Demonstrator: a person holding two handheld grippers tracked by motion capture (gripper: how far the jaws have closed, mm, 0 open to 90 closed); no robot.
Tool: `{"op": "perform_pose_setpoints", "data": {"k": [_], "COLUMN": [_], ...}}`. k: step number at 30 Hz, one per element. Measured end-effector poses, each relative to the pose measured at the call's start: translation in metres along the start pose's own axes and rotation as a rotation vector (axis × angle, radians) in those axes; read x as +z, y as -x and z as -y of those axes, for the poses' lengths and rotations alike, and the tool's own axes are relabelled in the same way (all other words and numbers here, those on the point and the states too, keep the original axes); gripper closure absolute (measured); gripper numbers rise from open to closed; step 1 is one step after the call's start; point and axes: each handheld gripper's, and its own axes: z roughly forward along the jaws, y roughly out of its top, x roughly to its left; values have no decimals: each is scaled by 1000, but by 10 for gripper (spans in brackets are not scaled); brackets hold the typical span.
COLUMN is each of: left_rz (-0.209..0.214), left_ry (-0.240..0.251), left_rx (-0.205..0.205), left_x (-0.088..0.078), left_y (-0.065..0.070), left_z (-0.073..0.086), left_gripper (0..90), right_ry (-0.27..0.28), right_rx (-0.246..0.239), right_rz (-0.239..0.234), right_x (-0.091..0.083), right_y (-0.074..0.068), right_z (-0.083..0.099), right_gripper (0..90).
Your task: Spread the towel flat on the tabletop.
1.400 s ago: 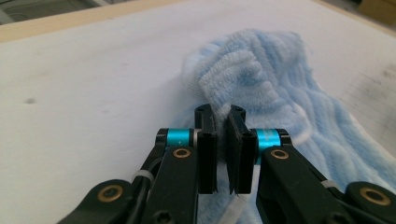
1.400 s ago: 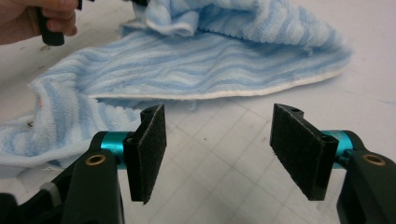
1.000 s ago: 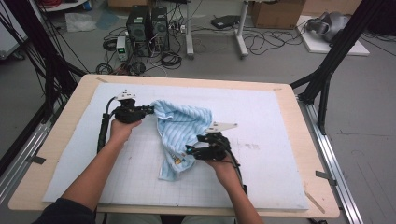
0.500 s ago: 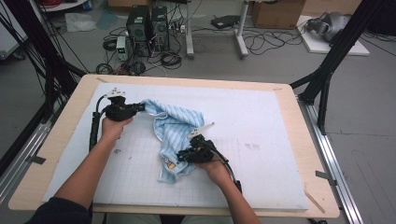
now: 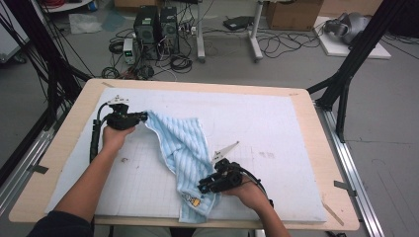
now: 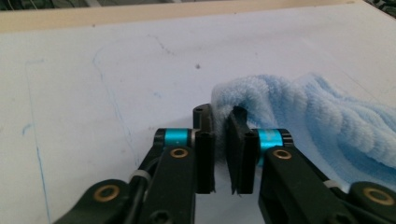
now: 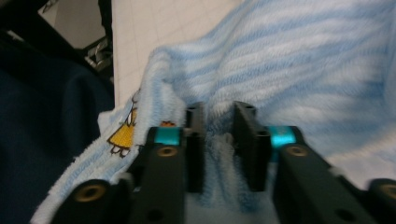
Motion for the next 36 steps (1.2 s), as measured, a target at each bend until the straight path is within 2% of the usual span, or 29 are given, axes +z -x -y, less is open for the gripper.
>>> {"op": "perform_pose_setpoints", "data": {"k": [2, 3, 4, 5, 6, 7, 8, 9, 10, 11, 12, 13, 15, 16, 17, 18, 20, 23, 25, 26, 27, 28, 29, 30, 31, 32, 35, 36], "left_rz": [-22, -28, -29, -25, -20, -18, -17, -13, -13, -7, -5, -11, -8, -4, -3, 1, 17, 30, 31, 31, 27, 25, 22, 13, 8, 10, 14, 15], "left_ry": [16, 31, 33, 41, 55, 63, 73, 78, 79, 81, 81, 89, 91, 86, 85, 81, 75, 70, 73, 74, 80, 87, 92, 99, 104, 109, 101, 97], "left_rx": [-16, -22, -29, -39, -46, -42, -42, -38, -30, -29, -23, -17, -16, -11, -10, -10, -9, -3, 5, 7, 5, 2, 8, 10, 11, 10, 17, 17], "left_x": [-2, -4, -7, -10, -12, -15, -18, -20, -22, -23, -25, -26, -27, -28, -29, -29, -31, -33, -34, -35, -35, -36, -37, -37, -38, -38, -38, -38], "left_y": [-2, -2, -4, -5, -6, -7, -6, -6, -6, -5, -4, -3, -2, -2, -2, -2, -1, 0, 1, 2, 3, 4, 5, 7, 8, 9, 10, 10], "left_z": [3, 4, 3, 2, 2, 1, 0, -1, -2, -2, -2, -1, 2, 5, 8, 11, 17, 23, 24, 24, 24, 23, 22, 21, 21, 21, 21, 21], "left_gripper": [583, 560, 533, 503, 492, 492, 491, 489, 489, 489, 485, 485, 484, 484, 482, 482, 468, 459, 428, 404, 328, 312, 312, 284, 258, 255, 255, 255], "right_ry": [97, 147, 200, 250, 320, 320, 344, 338, 338, 325, 303, 303, 266, 266, 234, 234, 218, 189, 177, 175, 142, 122, 122, 94, 70, 66, 49, 49], "right_rx": [37, 59, 74, 87, 110, 110, 131, 139, 139, 152, 159, 159, 175, 175, 180, 180, 194, 156, 157, 148, 157, 159, 159, 140, 99, 82, 74, 74], "right_rz": [32, 47, 81, 119, 188, 188, 277, 316, 316, 350, 389, 389, 445, 445, 468, 468, 470, 497, 512, 529, 560, 572, 572, 577, 609, 592, 562, 562], "right_x": [-9, -15, -21, -27, -35, -35, -38, -36, -36, -34, -25, -25, -10, -10, 1, 1, 11, 25, 34, 38, 44, 47, 47, 49, 52, 52, 51, 51], "right_y": [7, 11, 16, 22, 34, 34, 46, 53, 53, 58, 69, 69, 84, 84, 95, 95, 105, 113, 117, 118, 120, 120, 120, 120, 118, 116, 115, 115], "right_z": [-5, -8, -11, -14, -20, -20, -27, -31, -31, -35, -45, -45, -59, -59, -70, -70, -78, -90, -96, -98, -101, -102, -102, -103, -105, -106, -107, -107], "right_gripper": [489, 462, 419, 416, 408, 408, 421, 428, 428, 429, 446, 446, 449, 449, 430, 430, 381, 327, 268, 268, 315, 382, 382, 441, 488, 604, 838, 838]}}
